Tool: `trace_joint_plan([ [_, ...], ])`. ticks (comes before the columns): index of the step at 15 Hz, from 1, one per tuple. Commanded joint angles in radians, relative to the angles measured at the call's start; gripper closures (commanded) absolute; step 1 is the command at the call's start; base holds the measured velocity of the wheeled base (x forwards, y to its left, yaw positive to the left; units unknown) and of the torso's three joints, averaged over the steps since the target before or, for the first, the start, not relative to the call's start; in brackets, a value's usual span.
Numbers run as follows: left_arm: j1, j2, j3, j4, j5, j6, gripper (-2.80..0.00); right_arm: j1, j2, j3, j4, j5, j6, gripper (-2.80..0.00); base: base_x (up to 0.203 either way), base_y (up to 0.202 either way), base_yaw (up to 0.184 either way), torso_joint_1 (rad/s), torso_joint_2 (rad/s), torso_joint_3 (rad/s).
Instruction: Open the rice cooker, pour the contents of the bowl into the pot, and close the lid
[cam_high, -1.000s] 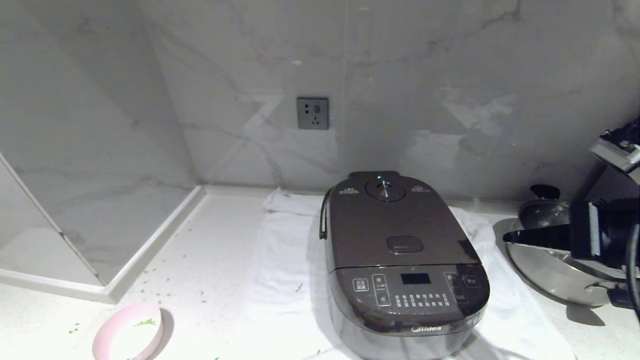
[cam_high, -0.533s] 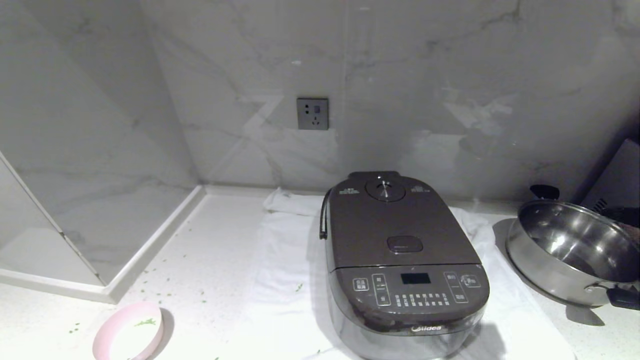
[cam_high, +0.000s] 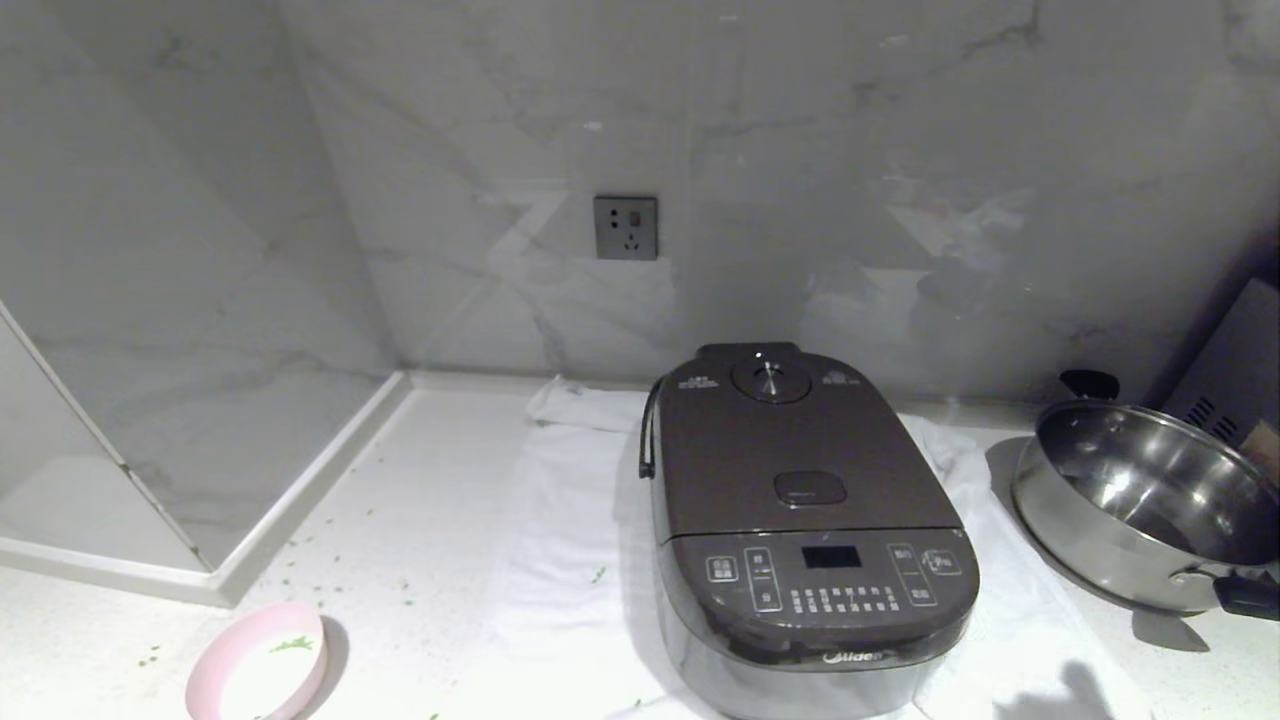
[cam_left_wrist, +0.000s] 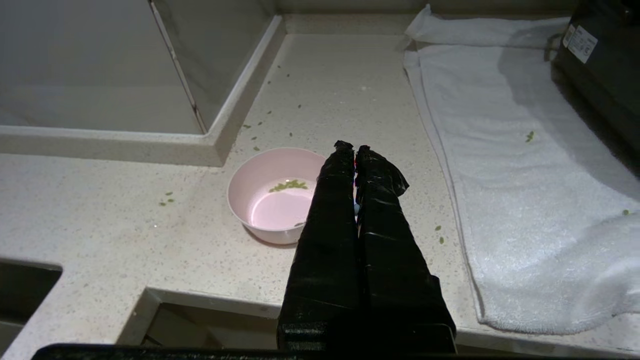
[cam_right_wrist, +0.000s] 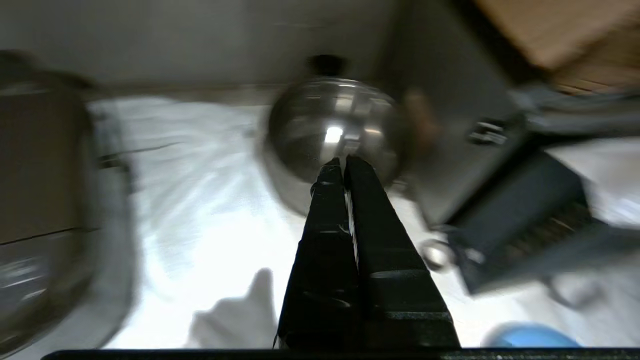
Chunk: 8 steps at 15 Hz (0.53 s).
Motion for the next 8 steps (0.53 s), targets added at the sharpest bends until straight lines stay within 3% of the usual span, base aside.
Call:
trace_joint_plan([
  [1,-0.001,-0.002,-0.001,0.000,0.000,-0.012,0.00,-0.156,-0.120,0.035,0.001,-0.005,-0.038,0.00,0.000,0.000,0.000,0.000,0.00,0.000],
  [3,-0.001,-0.002,-0.001,0.000,0.000,-0.014,0.00,-0.261,-0.202,0.088,-0.014,-0.001,-0.059,0.00,0.000,0.000,0.000,0.000,0.00,0.000],
  [4,-0.001,-0.002,-0.001,0.000,0.000,-0.014,0.00,-0.266,-0.246,0.121,-0.040,0.014,-0.074,0.00,0.000,0.000,0.000,0.000,0.00,0.000],
  [6,-0.001,-0.002,-0.001,0.000,0.000,-0.016,0.00,-0.245,-0.296,0.149,-0.121,0.140,-0.095,0.00,0.000,0.000,0.000,0.000,0.00,0.000],
  [8,-0.001,-0.002,-0.001,-0.001,0.008,-0.030,0.00,-0.242,-0.343,0.173,-0.130,0.184,-0.103,0.00,0.000,0.000,0.000,0.000,0.00,0.000],
])
